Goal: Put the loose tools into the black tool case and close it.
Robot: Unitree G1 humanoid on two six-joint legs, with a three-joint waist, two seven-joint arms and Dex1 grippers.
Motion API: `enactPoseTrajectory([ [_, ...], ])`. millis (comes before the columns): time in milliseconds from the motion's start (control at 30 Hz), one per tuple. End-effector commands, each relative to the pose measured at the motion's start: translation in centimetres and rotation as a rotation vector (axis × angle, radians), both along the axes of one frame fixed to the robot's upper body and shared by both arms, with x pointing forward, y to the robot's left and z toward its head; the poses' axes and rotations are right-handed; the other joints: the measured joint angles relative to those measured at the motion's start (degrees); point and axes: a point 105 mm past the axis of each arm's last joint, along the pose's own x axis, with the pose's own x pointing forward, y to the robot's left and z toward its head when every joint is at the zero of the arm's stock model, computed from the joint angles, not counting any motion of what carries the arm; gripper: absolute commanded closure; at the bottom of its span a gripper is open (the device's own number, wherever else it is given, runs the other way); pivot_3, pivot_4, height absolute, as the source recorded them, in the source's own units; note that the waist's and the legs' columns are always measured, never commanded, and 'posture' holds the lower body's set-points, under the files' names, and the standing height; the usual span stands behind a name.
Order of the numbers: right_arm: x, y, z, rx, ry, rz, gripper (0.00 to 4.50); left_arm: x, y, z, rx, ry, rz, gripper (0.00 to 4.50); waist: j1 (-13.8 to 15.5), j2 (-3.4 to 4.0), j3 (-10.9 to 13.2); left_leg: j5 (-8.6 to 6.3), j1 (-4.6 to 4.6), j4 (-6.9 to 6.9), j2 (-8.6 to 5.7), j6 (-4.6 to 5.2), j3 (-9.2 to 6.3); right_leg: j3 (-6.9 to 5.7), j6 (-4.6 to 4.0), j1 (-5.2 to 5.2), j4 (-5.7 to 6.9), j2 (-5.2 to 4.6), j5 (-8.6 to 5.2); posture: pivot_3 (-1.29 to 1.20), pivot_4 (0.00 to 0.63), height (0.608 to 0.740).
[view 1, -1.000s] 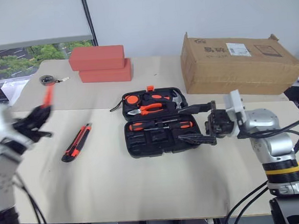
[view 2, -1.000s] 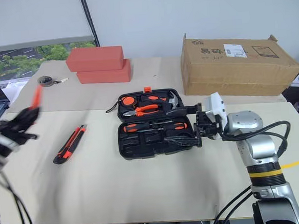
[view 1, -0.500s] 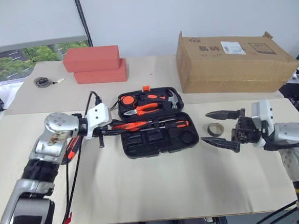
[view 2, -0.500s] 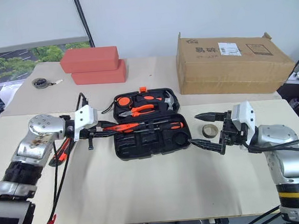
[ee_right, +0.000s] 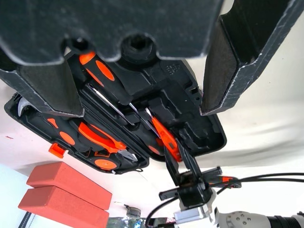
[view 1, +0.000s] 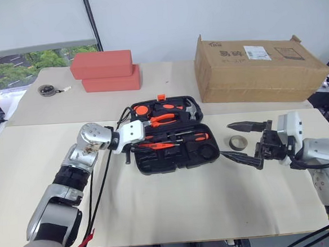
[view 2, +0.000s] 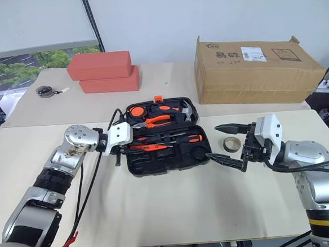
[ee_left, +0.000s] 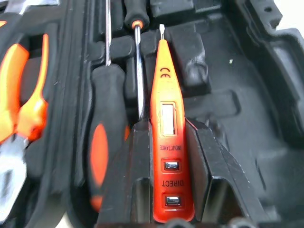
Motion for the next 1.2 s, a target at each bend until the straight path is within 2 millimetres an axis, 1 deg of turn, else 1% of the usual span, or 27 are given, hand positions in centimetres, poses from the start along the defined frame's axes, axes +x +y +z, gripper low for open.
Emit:
enactPoseTrajectory([
  [33, 0.2, 0.4, 1.1, 0.001, -0.041, 0.016, 0.00, -0.3, -0.5, 0.3, 0.006, -0.030, 0.003, 4.01, 0.0, 0.00, 0.0, 0.00, 0.01, 0.00, 0.00, 0.00, 0.00, 0.02, 0.00, 0.00, 0.02, 0.00, 0.00, 0.00, 0.150, 0.712],
  [300, 0.6, 0.5, 1.3, -0.007, -0.042, 0.033, 0.00, -0.8, -0.4, -0.4, 0.028, -0.011, 0.024, 4.01, 0.0, 0.00, 0.0, 0.01, 0.08, 0.02, 0.01, 0.00, 0.00, 0.08, 0.00, 0.03, 0.07, 0.00, 0.00, 0.00, 0.150, 0.712],
  [533, 0.7, 0.8, 1.3, -0.011, -0.041, 0.043, 0.00, -0.5, -0.4, -0.9, 0.024, 0.006, 0.061, 4.01, 0.0, 0.00, 0.0, 0.01, 0.11, 0.03, 0.01, 0.00, 0.03, 0.10, 0.00, 0.06, 0.08, 0.01, 0.00, 0.00, 0.150, 0.712],
  [600, 0.7, 0.8, 1.3, -0.010, -0.040, 0.044, 0.00, -0.3, -0.4, -0.9, 0.021, 0.006, 0.067, 2.99, 0.0, 0.01, 0.0, 0.01, 0.15, 0.05, 0.00, 0.00, 0.03, 0.10, 0.00, 0.09, 0.10, 0.00, 0.00, 0.00, 0.150, 0.712],
  [633, 0.7, 0.8, 1.3, -0.010, -0.040, 0.044, 0.00, -0.1, -0.4, -0.7, 0.014, -0.004, 0.076, 2.85, 0.0, 0.00, 0.0, 0.01, 0.15, 0.05, 0.00, 0.00, 0.03, 0.10, 0.00, 0.10, 0.11, 0.00, 0.00, 0.00, 0.150, 0.712],
  [700, 0.7, 0.8, 1.3, -0.010, -0.038, 0.043, 0.00, 0.2, -0.3, -0.3, -0.002, -0.022, 0.090, 2.09, 0.0, 0.01, 0.0, 0.01, 0.17, 0.06, 0.01, 0.01, 0.03, 0.13, 0.01, 0.10, 0.12, 0.00, 0.00, 0.00, 0.150, 0.712],
  [800, 0.7, 0.8, 1.3, -0.010, -0.037, 0.041, 0.00, 0.1, -0.3, 2.3, -0.102, -0.041, 0.089, 1.09, 0.0, 0.01, 0.0, 0.01, 0.16, 0.05, 0.01, 0.01, 0.03, 0.13, 0.01, 0.10, 0.11, 0.01, 0.00, 0.00, 0.150, 0.712],
  [900, 0.6, 0.8, 1.2, -0.010, -0.035, 0.041, 0.00, -0.6, -0.2, 4.7, -0.185, -0.044, 0.061, 1.09, 0.0, 0.00, 0.0, 0.09, 0.10, 0.05, 0.01, -0.12, 0.04, 0.13, 0.00, 0.04, 0.11, 0.02, 0.01, 0.00, 0.150, 0.712],
  [933, 0.6, 0.8, 1.2, -0.010, -0.034, 0.041, 0.00, -1.1, -0.2, 5.7, -0.216, -0.041, 0.042, 1.09, 0.0, 0.00, 0.0, 0.13, 0.10, 0.05, 0.01, -0.18, 0.05, 0.13, 0.00, 0.04, 0.11, 0.02, 0.01, 0.00, 0.150, 0.712],
  [1000, 0.6, 0.9, 1.2, -0.010, -0.033, 0.041, 0.00, -2.2, -0.1, 6.9, -0.255, -0.017, 0.004, 1.09, 0.0, 0.00, 0.0, 0.16, 0.09, 0.05, 0.01, -0.24, 0.06, 0.14, 0.00, 0.05, 0.10, 0.02, 0.01, 0.00, 0.150, 0.712],
  [1067, 0.7, 0.9, 1.1, -0.010, -0.032, 0.042, 0.00, -2.8, -0.1, 7.5, -0.278, 0.001, -0.017, 1.09, 0.0, 0.00, 0.0, 0.18, 0.13, 0.06, 0.01, -0.27, 0.09, 0.19, 0.01, 0.05, 0.12, 0.02, 0.00, 0.00, 0.150, 0.712],
  [1133, 0.8, 1.0, 1.2, -0.008, -0.033, 0.045, 0.00, -1.9, -0.5, 7.5, -0.323, -0.011, 0.053, 1.09, 0.0, 0.01, 0.0, 0.17, 0.20, 0.06, 0.00, -0.26, 0.11, 0.22, 0.01, 0.09, 0.14, 0.02, 0.00, 0.00, 0.150, 0.712],
  [1167, 0.8, 1.1, 1.2, -0.007, -0.033, 0.047, 0.00, -1.3, -0.7, 7.1, -0.324, -0.023, 0.085, 1.60, 0.1, 0.01, 0.0, 0.16, 0.22, 0.06, 0.00, -0.24, 0.12, 0.24, 0.02, 0.12, 0.15, 0.02, 0.00, 0.00, 0.150, 0.712],
  [1200, 0.9, 1.2, 1.2, -0.007, -0.034, 0.048, 0.00, -1.1, -1.0, 6.5, -0.314, -0.033, 0.099, 1.76, 0.2, 0.01, 0.0, 0.13, 0.25, 0.07, -0.01, -0.15, 0.10, 0.25, 0.03, 0.17, 0.16, 0.02, 0.00, 0.00, 0.150, 0.712],
])
